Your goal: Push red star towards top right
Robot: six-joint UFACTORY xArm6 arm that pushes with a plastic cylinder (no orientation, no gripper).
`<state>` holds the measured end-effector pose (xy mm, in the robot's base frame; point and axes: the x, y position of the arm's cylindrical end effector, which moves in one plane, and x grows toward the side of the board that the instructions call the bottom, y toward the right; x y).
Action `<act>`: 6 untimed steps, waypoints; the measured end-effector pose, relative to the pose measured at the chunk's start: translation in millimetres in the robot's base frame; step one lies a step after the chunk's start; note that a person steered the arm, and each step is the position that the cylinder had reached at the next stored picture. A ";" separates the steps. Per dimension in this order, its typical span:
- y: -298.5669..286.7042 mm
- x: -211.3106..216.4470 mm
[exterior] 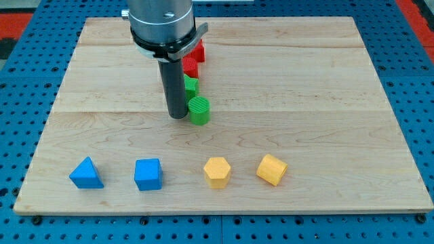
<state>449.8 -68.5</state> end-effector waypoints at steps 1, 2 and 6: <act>0.0 0.8; 0.0 1.0; -4.2 -147.0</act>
